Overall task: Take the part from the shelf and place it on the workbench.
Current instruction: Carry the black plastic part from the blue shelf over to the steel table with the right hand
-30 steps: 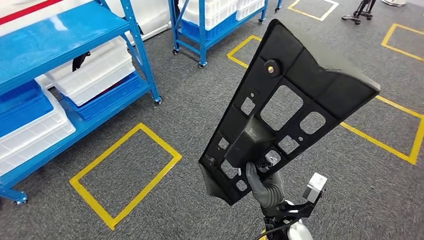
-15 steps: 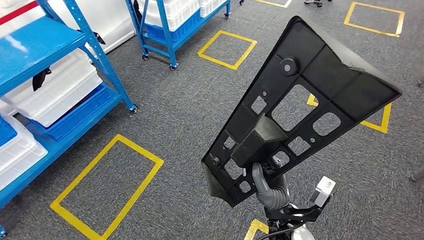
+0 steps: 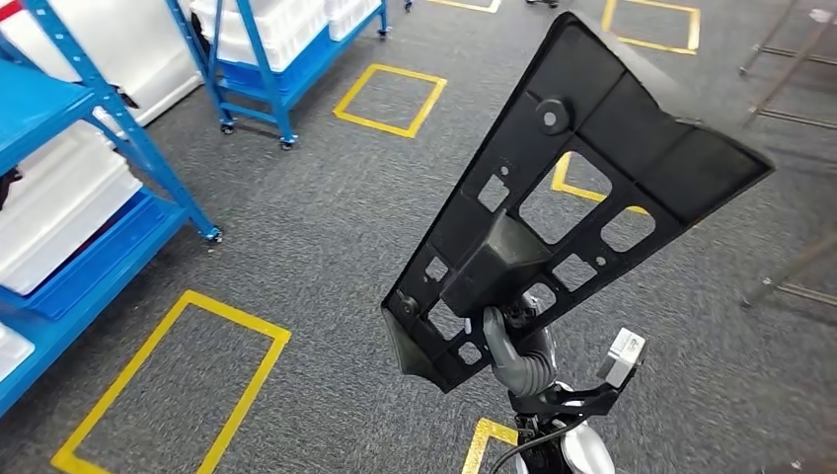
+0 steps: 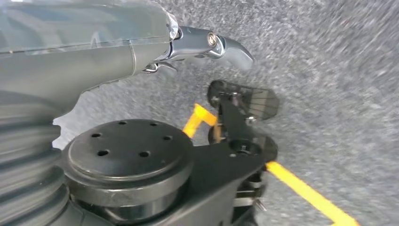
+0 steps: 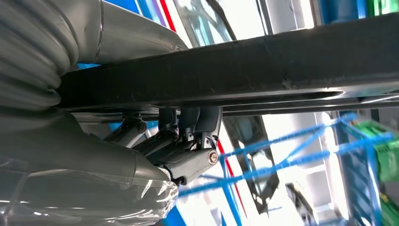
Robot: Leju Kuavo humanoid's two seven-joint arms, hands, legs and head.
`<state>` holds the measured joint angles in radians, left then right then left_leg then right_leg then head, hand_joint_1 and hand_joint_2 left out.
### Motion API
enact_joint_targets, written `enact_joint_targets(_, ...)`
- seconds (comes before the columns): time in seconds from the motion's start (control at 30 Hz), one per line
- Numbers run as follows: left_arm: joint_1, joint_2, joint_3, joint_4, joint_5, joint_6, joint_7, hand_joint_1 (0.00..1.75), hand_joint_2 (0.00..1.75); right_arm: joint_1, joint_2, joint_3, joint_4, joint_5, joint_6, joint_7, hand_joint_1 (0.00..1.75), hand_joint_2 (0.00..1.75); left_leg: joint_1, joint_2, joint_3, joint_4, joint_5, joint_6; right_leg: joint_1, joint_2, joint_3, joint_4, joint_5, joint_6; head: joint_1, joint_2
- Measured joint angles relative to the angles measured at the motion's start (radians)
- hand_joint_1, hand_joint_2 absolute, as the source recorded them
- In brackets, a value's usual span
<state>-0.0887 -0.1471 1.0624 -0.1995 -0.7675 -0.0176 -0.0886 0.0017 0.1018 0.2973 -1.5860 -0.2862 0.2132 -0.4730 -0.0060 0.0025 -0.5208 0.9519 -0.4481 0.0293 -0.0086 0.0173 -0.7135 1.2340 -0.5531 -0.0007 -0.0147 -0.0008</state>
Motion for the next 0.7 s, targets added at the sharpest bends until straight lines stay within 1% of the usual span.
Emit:
enact_joint_targets(0.03, 0.002, 0.001, 0.0, 0.0, -0.004, 0.0, 0.004, 0.0, 1.75, 0.001, 0.001, 0.0, 0.001, 0.0, -0.001, 0.0, 1.75, 1.75, 0.001, 0.014, -0.001, 0.001, -0.001, -0.001, -0.005, -0.006, -0.021, 0.044, -0.013, 0.006, 0.0, 0.0)
enact_joint_targets(0.07, 0.003, 0.002, 0.0, 0.0, -0.007, -0.001, 0.007, 0.0, 1.75, 0.003, 0.001, 0.0, 0.001, 0.0, -0.002, 0.0, 1.75, 1.75, 0.002, 0.027, -0.002, 0.004, -0.003, -0.003, -0.01, -0.01, -0.026, 0.055, -0.008, 0.013, 0.0, 0.0)
enact_joint_targets(0.1, 0.003, 0.003, 0.0, 0.0, -0.011, -0.002, 0.01, 0.0, 1.75, 0.004, 0.001, 0.0, 0.001, 0.001, -0.004, -0.001, 1.75, 1.75, 0.004, 0.039, -0.003, 0.008, -0.007, -0.007, -0.015, -0.016, -0.01, 0.027, 0.014, 0.019, 0.0, 0.0)
enact_joint_targets(0.13, 0.002, 0.004, 0.0, 0.0, -0.015, -0.004, 0.011, 0.0, 1.75, 0.006, 0.001, 0.0, 0.001, 0.003, -0.005, -0.002, 1.75, 1.75, 0.006, 0.051, -0.003, 0.014, -0.012, -0.012, -0.019, -0.029, 0.024, -0.034, 0.047, 0.025, 0.0, 0.0)
enact_joint_targets(0.17, 0.002, 0.007, 0.0, 0.0, -0.02, -0.006, 0.012, 0.0, 1.75, 0.007, 0.001, 0.0, -0.001, 0.006, -0.007, -0.003, 1.75, 1.75, 0.008, 0.06, -0.004, 0.022, -0.018, -0.019, -0.02, -0.05, 0.06, -0.099, 0.07, 0.027, 0.0, 0.0)
enact_joint_targets(0.2, 0.0, 0.011, 0.0, 0.0, -0.025, -0.008, 0.012, 0.0, 1.75, 0.009, 0.002, 0.0, -0.003, 0.008, -0.009, -0.003, 1.75, 1.75, 0.007, 0.069, -0.005, 0.032, -0.026, -0.027, -0.019, -0.065, 0.089, -0.153, 0.086, 0.024, 0.0, 0.0)
enact_joint_targets(0.23, 0.0, 0.015, 0.0, -0.001, -0.029, -0.01, 0.011, 0.0, 1.75, 0.011, 0.005, -0.001, -0.007, 0.01, -0.01, -0.004, 1.75, 1.75, 0.007, 0.075, -0.006, 0.039, -0.032, -0.035, -0.017, -0.074, 0.104, -0.183, 0.091, 0.018, 0.0, 0.0)
enact_joint_targets(0.27, -0.001, 0.02, 0.0, -0.001, -0.031, -0.011, 0.01, 0.0, 1.75, 0.012, 0.008, -0.001, -0.011, 0.012, -0.011, -0.004, 1.75, 1.75, 0.005, 0.082, -0.005, 0.044, -0.036, -0.042, -0.013, -0.074, 0.106, -0.189, 0.087, 0.01, -0.001, 0.0)
enact_joint_targets(0.33, -0.004, 0.024, -0.001, -0.001, -0.035, -0.013, 0.007, 0.0, 1.75, 0.013, 0.015, -0.002, -0.016, 0.017, -0.012, -0.005, 1.75, 1.75, 0.009, 0.094, -0.001, 0.045, -0.041, -0.055, -0.01, -0.053, 0.103, -0.189, 0.089, -0.006, -0.002, 0.0)
enact_joint_targets(0.37, -0.005, 0.027, -0.001, -0.001, -0.037, -0.013, 0.007, 0.0, 1.75, 0.014, 0.017, -0.003, -0.018, 0.02, -0.012, -0.004, 1.75, 1.75, 0.012, 0.086, -0.002, 0.052, -0.049, -0.06, -0.009, -0.044, 0.103, -0.19, 0.091, -0.013, -0.002, 0.0)
enact_joint_targets(0.4, -0.007, 0.029, -0.001, -0.001, -0.038, -0.013, 0.007, 0.0, 1.75, 0.014, 0.02, -0.003, -0.019, 0.023, -0.012, -0.004, 1.75, 1.75, 0.015, 0.068, -0.009, 0.072, -0.066, -0.065, -0.009, -0.035, 0.103, -0.192, 0.093, -0.019, -0.002, 0.0)
enact_joint_targets(0.43, -0.007, 0.031, -0.001, -0.001, -0.038, -0.013, 0.008, 0.0, 1.75, 0.014, 0.024, -0.004, -0.021, 0.025, -0.012, -0.003, 1.75, 1.75, 0.017, 0.044, -0.026, 0.113, -0.094, -0.069, -0.01, -0.026, 0.102, -0.193, 0.094, -0.025, -0.002, 0.0)
enact_joint_targets(0.47, -0.008, 0.032, -0.001, -0.002, -0.039, -0.012, 0.009, 0.0, 1.75, 0.013, 0.029, -0.004, -0.023, 0.026, -0.013, -0.002, 1.75, 1.75, 0.018, 0.022, -0.055, 0.177, -0.129, -0.069, -0.008, -0.016, 0.101, -0.193, 0.095, -0.028, -0.002, 0.0)
enact_joint_targets(0.5, -0.007, 0.033, -0.001, -0.001, -0.039, -0.011, 0.011, 0.0, 1.75, 0.013, 0.034, -0.004, -0.023, 0.027, -0.013, -0.002, 1.75, 1.75, 0.018, 0.011, -0.088, 0.249, -0.162, -0.068, -0.006, -0.006, 0.099, -0.193, 0.096, -0.031, -0.002, 0.0)
enact_joint_targets(0.53, -0.006, 0.033, -0.001, -0.001, -0.039, -0.01, 0.012, 0.0, 1.75, 0.013, 0.037, -0.004, -0.023, 0.028, -0.013, -0.002, 1.75, 1.75, 0.017, 0.007, -0.118, 0.31, -0.184, -0.066, -0.003, 0.005, 0.098, -0.193, 0.097, -0.033, -0.002, 0.0)
enact_joint_targets(0.57, -0.005, 0.034, -0.001, -0.001, -0.039, -0.008, 0.013, 0.0, 1.75, 0.014, 0.039, -0.004, -0.023, 0.03, -0.013, -0.001, 1.75, 1.75, 0.017, 0.005, -0.136, 0.343, -0.187, -0.062, 0.0, 0.017, 0.097, -0.193, 0.098, -0.035, -0.002, 0.0)
enact_joint_targets(0.6, -0.004, 0.035, -0.001, -0.001, -0.039, -0.006, 0.014, 0.0, 1.75, 0.014, 0.04, -0.004, -0.022, 0.031, -0.013, -0.001, 1.75, 1.75, 0.016, 0.003, -0.134, 0.334, -0.169, -0.057, 0.003, 0.03, 0.097, -0.192, 0.099, -0.036, -0.002, 0.0)
enact_joint_targets(0.63, -0.004, 0.035, -0.001, -0.001, -0.039, -0.003, 0.015, 0.0, 1.75, 0.014, 0.042, -0.004, -0.022, 0.033, -0.013, -0.001, 1.75, 1.75, 0.015, -0.004, -0.114, 0.287, -0.135, -0.051, 0.004, 0.042, 0.098, -0.192, 0.099, -0.036, -0.002, 0.0)
enact_joint_targets(0.67, -0.005, 0.037, -0.001, -0.002, -0.039, 0.001, 0.015, 0.0, 1.75, 0.013, 0.045, -0.004, -0.023, 0.034, -0.012, -0.001, 1.75, 1.75, 0.013, -0.021, -0.083, 0.216, -0.096, -0.043, 0.005, 0.054, 0.1, -0.192, 0.1, -0.036, -0.002, 0.0)
enact_joint_targets(0.7, -0.005, 0.038, -0.001, -0.002, -0.039, 0.007, 0.015, 0.0, 1.75, 0.013, 0.048, -0.004, -0.023, 0.037, -0.012, -0.001, 1.75, 1.75, 0.012, -0.044, -0.052, 0.146, -0.067, -0.037, 0.005, 0.066, 0.1, -0.192, 0.101, -0.034, -0.002, 0.0)
